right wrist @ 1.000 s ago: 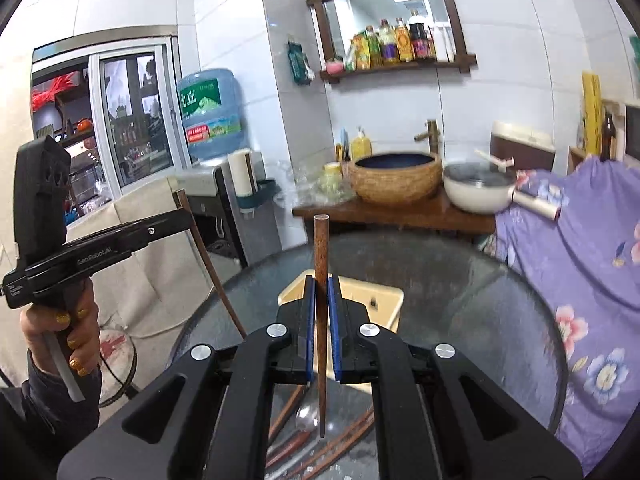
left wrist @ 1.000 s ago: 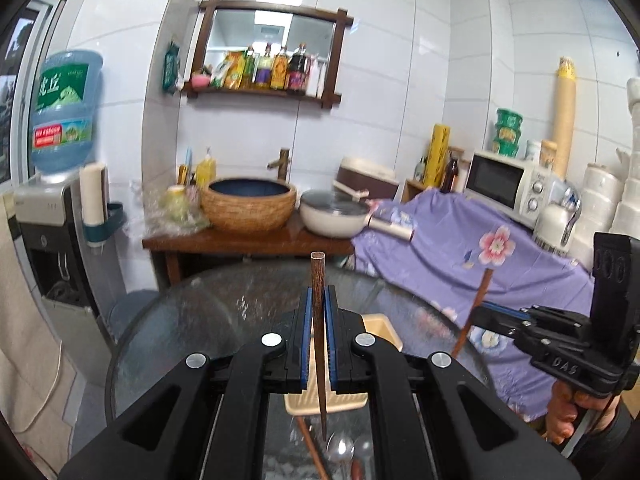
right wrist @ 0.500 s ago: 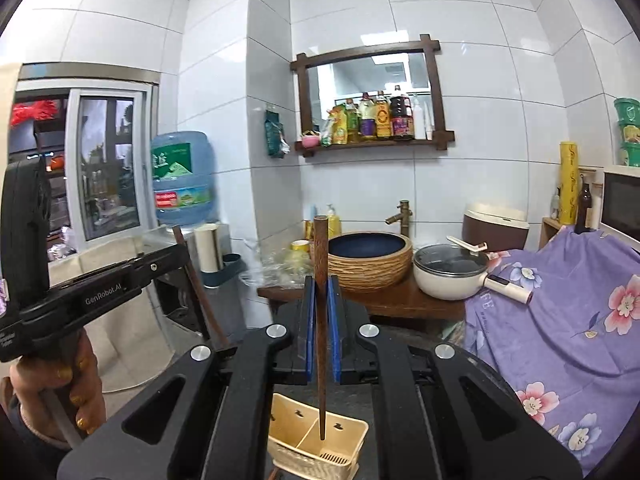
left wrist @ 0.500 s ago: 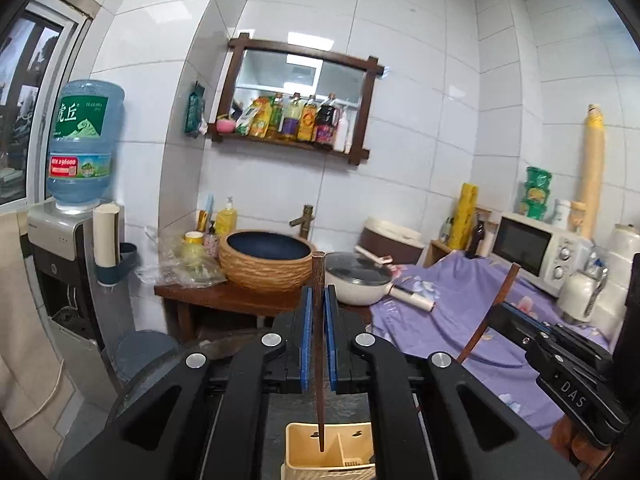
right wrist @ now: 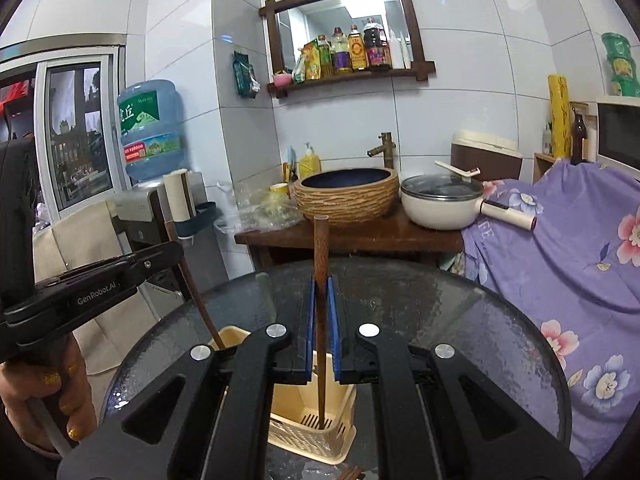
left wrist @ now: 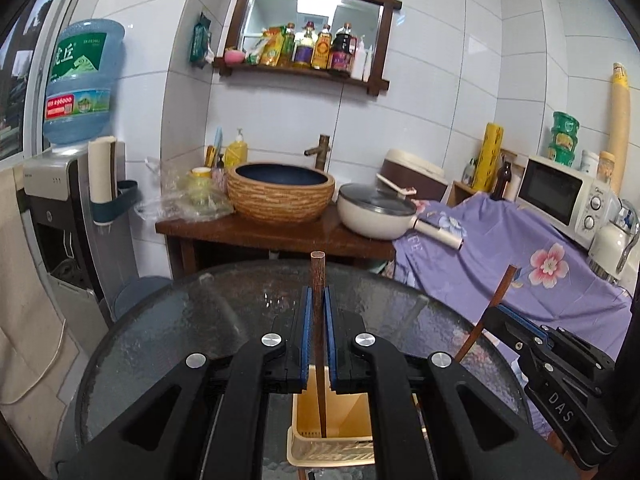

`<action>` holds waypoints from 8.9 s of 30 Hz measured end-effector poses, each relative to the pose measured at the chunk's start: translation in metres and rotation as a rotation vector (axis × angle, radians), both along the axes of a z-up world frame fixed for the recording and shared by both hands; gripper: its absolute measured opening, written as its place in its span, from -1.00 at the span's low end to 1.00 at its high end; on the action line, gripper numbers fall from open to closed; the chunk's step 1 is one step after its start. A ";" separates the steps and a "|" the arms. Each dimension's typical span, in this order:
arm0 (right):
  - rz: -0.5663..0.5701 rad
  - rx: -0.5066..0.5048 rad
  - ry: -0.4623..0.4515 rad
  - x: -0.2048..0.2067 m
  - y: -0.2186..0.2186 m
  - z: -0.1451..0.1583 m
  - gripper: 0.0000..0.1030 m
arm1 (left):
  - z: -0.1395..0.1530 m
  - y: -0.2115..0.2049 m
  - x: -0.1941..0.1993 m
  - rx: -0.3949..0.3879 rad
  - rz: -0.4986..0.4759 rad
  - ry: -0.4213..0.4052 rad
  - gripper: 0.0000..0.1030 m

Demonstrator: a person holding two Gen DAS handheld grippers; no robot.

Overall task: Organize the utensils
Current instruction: 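Lower the right tool's chopstick into the holder and open while the left tool inserts its chopstick, then move both open tools back down to the remaining utensils on the table, then close the right tool on the black gold-tipped chopstick while the left tool grasps a wooden chopstick, then lift the black chopstick with the right tool over the holder while the left tool lifts its wooden chopstick, then lower the black chopstick into the holder and open the right tool while the left tool inserts its chopstick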

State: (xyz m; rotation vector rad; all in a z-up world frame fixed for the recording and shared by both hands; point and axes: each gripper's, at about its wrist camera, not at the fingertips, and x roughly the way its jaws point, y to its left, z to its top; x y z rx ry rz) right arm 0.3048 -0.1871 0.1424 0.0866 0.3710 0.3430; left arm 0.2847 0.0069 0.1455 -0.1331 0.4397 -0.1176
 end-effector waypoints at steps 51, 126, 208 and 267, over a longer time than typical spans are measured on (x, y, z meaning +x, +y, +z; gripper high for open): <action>-0.095 -0.137 0.562 -0.073 -0.005 -0.192 -0.09 | -0.189 0.021 -0.069 0.108 -0.079 0.451 -0.17; -0.205 -0.139 0.624 -0.011 0.011 -0.191 -0.85 | -0.203 -0.016 -0.003 0.216 -0.084 0.529 -0.82; 0.223 0.055 0.071 -0.106 -0.009 0.030 -0.86 | 0.022 0.022 -0.113 0.022 -0.149 -0.089 -0.87; -0.057 0.027 0.006 -0.045 -0.008 -0.018 0.24 | -0.029 0.017 -0.035 -0.027 -0.014 -0.023 0.69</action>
